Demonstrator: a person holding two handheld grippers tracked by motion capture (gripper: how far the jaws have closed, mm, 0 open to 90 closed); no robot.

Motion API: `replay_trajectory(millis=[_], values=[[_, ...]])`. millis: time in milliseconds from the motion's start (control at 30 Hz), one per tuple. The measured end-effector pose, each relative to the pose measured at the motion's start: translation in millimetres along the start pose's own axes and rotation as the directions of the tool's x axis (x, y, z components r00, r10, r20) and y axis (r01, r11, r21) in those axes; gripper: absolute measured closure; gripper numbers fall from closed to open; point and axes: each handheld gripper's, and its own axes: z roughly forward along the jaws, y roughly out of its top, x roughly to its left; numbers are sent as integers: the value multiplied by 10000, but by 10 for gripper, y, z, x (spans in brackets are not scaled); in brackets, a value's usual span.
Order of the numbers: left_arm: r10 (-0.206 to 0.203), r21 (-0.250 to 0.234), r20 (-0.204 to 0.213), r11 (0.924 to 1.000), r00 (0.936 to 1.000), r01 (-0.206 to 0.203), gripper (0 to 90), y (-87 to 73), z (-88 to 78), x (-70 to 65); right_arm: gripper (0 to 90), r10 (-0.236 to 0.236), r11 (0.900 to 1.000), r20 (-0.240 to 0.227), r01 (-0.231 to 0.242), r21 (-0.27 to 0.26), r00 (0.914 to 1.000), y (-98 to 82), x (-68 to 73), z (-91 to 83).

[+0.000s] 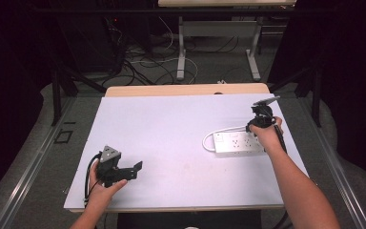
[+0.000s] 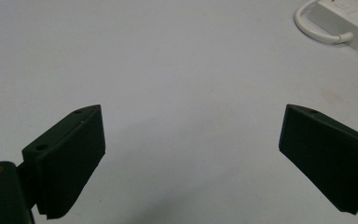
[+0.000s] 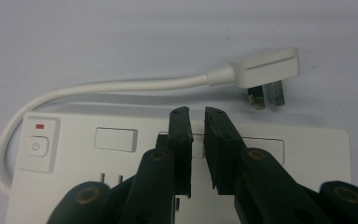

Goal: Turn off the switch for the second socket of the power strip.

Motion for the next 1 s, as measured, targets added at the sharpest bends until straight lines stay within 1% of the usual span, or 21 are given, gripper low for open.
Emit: replay_trajectory(millis=[33, 67, 100, 133, 167, 200, 233, 267, 300, 333, 433, 500, 533, 733, 833, 867, 1000], values=[[25, -24, -5, 10000, 10000, -25, 69, 0, 2, 2, 823, -15, 10000, -5, 15, 68, 10000, 0, -4, 2], [11, -23, -1, 10000, 10000, -11, 69, 0, 2, 1, 828, -167, 9998, 38, 167, 74, 9999, -5, -18, 8], [6, -12, 1, 10000, 10000, -6, 69, 0, 1, 1, 834, 16, 10000, 17, -16, 83, 10000, -2, -10, 17], [-105, -21, 23, 9999, 9999, 105, 69, -2, 2, -5, 839, -71, 9999, -1, 71, 141, 10000, -4, -25, 23], [-100, -26, 23, 9999, 9999, 100, 69, -2, 1, -4, 844, -154, 9998, -85, 155, 152, 9998, -9, -37, 29], [-99, -35, 24, 9999, 9999, 99, 69, -1, 1, -4, 850, -20, 9998, 25, 20, 192, 10000, -8, -27, 34], [-98, -38, 26, 9999, 9999, 98, 69, -2, 1, -4, 854, -138, 9996, 89, 136, 234, 9999, -12, -39, 41], [-100, -37, 29, 9999, 9999, 100, 69, -2, 1, -4, 859, -152, 9996, 86, 150, 246, 9998, -15, -44, 48], [-100, -39, 26, 9999, 9999, 100, 69, -2, 2, -4, 862, -35, 9997, 59, 34, 254, 10000, -15, -37, 56], [-104, -31, 27, 9999, 9999, 104, 69, -2, 2, -5, 864, -146, 9995, 105, 143, 292, 9998, -19, -48, 60], [-106, -29, 43, 9999, 9999, 106, 70, -2, 2, -4, 873, -91, 9993, 60, 88, 351, 9999, -22, -56, 69], [-110, -37, 37, 9999, 9999, 110, 71, -2, 3, -4, 877, 68, 9995, -82, -66, 307, 9999, -21, -54, 71], [-112, -37, 31, 9999, 9999, 112, 74, -3, 3, -4, 881, 100, 9995, -66, -98, 304, 9999, -20, -57, 72], [-97, -51, 36, 9999, 9999, 98, 75, -3, 6, -4, 900, 68, 9995, -103, -65, 325, 9999, -19, -72, 65], [-80, -34, 33, 10000, 10000, 80, 77, -2, 5, -5, 900, 165, 9994, -80, -162, 316, 9998, -22, -71, 62], [-80, -36, 30, 10000, 10000, 80, 77, -2, 4, -5, 900, 53, 9994, -25, -52, 335, 10000, -24, -80, 61], [-91, -21, 33, 10000, 10000, 91, 78, -3, 2, -6, 900, 81, 9994, -97, -78, 328, 9999, -22, -71, 63]])
